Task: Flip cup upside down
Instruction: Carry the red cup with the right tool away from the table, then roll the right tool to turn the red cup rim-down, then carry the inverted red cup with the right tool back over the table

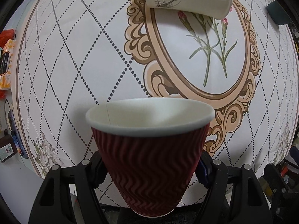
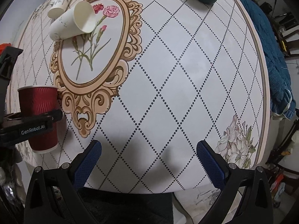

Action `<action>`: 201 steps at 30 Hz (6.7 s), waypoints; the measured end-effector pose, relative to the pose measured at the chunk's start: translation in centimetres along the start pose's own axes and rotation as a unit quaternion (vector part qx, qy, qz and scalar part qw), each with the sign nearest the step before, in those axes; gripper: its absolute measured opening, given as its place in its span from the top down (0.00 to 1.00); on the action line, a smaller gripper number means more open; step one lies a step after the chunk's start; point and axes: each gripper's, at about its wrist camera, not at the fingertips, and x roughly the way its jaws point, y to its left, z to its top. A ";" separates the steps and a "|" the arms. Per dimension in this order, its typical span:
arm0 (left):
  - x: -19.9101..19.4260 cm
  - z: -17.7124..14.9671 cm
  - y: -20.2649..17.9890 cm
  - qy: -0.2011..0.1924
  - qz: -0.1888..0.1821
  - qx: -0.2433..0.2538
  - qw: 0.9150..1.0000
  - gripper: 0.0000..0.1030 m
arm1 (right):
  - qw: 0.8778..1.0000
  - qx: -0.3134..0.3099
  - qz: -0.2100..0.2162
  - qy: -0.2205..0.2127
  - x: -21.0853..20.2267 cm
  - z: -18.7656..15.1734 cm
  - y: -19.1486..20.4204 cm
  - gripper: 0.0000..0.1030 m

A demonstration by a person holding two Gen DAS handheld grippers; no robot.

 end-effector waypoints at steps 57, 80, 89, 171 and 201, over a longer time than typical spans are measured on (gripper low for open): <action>-9.8 -9.4 11.1 -0.126 -0.016 -0.081 0.989 0.11 | 0.999 -0.021 0.035 -0.035 -5.0 -0.4 2.1 0.00; -2.9 -15.6 21.2 -0.100 -0.007 -0.220 0.970 0.11 | 0.921 -0.372 -0.062 -0.095 -9.1 -2.9 18.4 0.00; -1.4 -15.3 21.0 -0.093 0.005 -0.256 0.962 0.11 | 0.568 -0.768 -0.249 -0.157 -6.7 -9.3 23.8 0.00; -3.7 -4.1 8.7 -0.062 -0.038 -0.190 0.979 0.11 | 0.745 -0.648 -0.134 -0.087 -0.9 -0.9 21.9 0.22; -4.9 -2.1 2.4 -0.064 -0.028 -0.119 0.990 0.11 | 0.983 -0.111 0.094 0.108 1.2 4.9 8.7 0.22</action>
